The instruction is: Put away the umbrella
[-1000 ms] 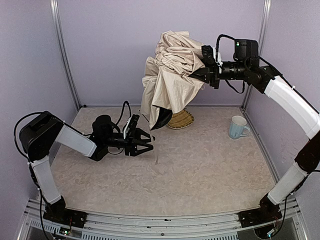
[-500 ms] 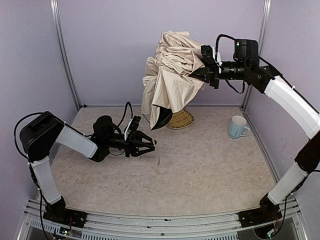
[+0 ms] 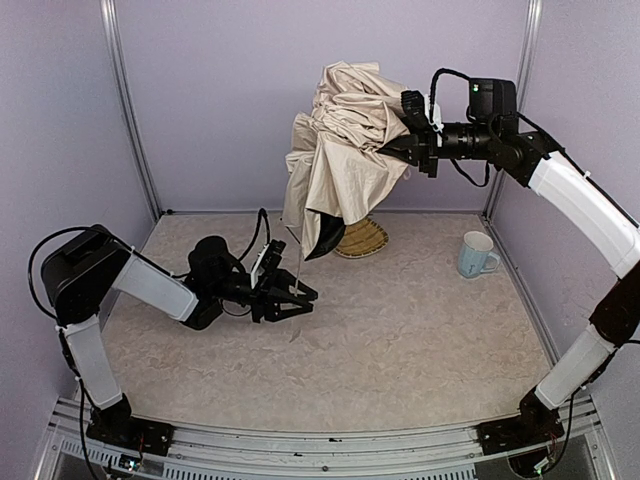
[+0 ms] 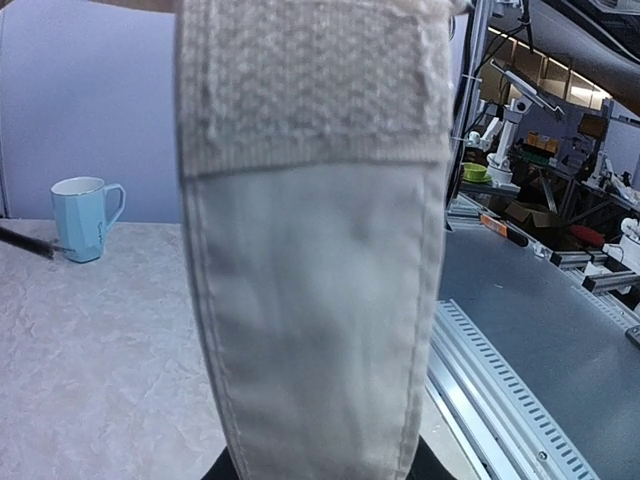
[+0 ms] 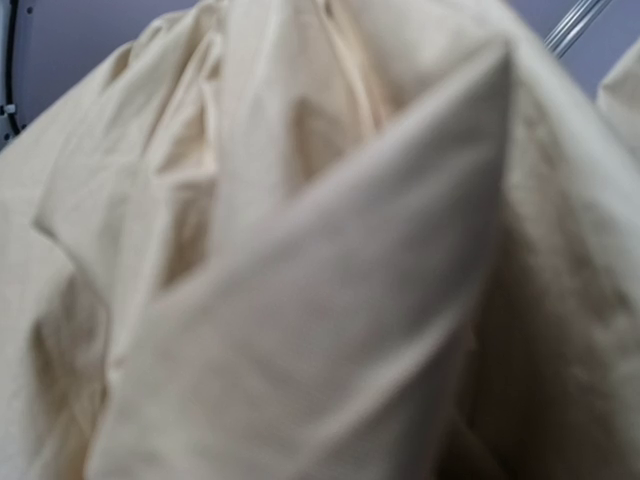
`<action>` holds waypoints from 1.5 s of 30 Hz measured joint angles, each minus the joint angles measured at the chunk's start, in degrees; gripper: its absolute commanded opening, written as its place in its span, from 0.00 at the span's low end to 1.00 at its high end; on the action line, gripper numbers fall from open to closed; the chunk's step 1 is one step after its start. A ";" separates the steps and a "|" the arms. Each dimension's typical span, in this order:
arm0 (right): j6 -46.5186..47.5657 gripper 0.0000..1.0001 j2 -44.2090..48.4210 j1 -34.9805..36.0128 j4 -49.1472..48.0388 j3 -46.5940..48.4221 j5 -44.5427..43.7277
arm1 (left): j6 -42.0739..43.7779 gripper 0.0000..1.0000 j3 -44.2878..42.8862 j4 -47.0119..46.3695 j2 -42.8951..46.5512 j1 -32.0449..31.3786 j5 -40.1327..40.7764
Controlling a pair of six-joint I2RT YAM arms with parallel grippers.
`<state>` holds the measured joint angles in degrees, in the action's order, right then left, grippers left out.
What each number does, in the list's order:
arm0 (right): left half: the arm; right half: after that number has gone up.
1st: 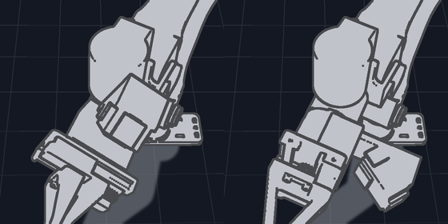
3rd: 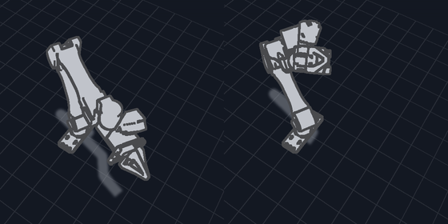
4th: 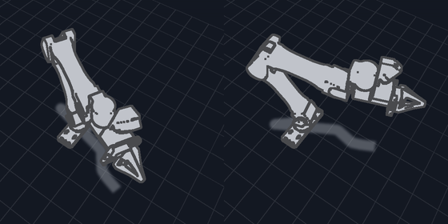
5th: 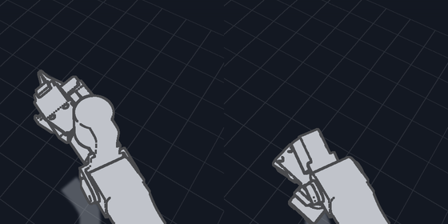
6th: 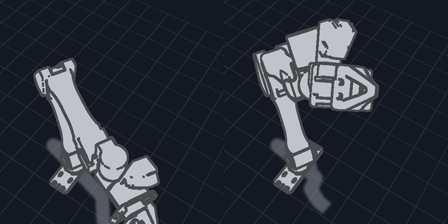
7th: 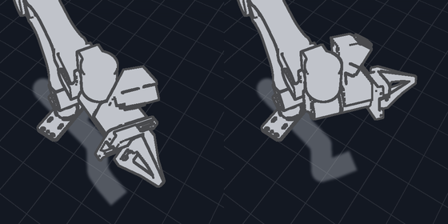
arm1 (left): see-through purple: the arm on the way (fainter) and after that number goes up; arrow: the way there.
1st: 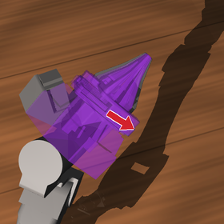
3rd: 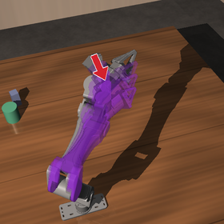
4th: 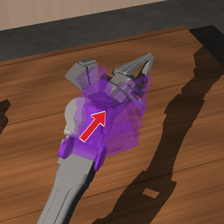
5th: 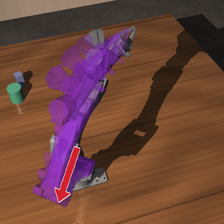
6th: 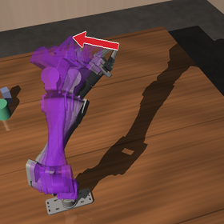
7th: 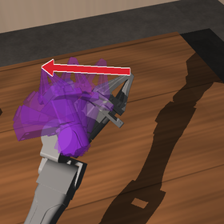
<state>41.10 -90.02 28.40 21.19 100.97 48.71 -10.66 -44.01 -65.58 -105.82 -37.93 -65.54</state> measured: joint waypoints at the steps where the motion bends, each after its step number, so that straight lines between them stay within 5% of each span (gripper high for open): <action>1: 0.00 0.00 0.00 0.00 0.00 0.00 -0.04 | 0.00 0.34 0.31 -0.13 0.00 0.02 0.00; 3: 0.02 0.00 0.00 0.00 0.02 0.00 -0.15 | 0.00 0.29 1.14 -0.42 0.02 0.26 0.00; 7: 0.04 0.00 0.00 0.00 0.11 0.00 -0.44 | 0.11 0.00 3.56 -0.39 0.57 1.64 0.24; 12: 0.11 0.00 0.00 0.17 0.26 0.00 -1.36 | 3.02 0.00 6.01 3.93 5.22 3.41 4.20; 24: -0.59 0.00 0.00 0.35 0.39 0.02 -11.19 | 23.43 0.00 10.12 28.37 25.86 0.85 33.99; 35: 5.35 0.00 -0.83 8.81 10.43 2.84 -10.23 | 32.09 0.00 4.90 25.97 11.21 4.61 53.90; 45: 10.49 0.00 -3.39 23.06 21.05 -0.76 -14.73 | 35.69 0.00 -10.14 14.10 -2.27 8.66 53.44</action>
<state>51.59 -93.41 51.46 42.24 100.20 33.98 25.04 -54.15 -51.48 -108.09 -29.28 -12.10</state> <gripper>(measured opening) 0.150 0.011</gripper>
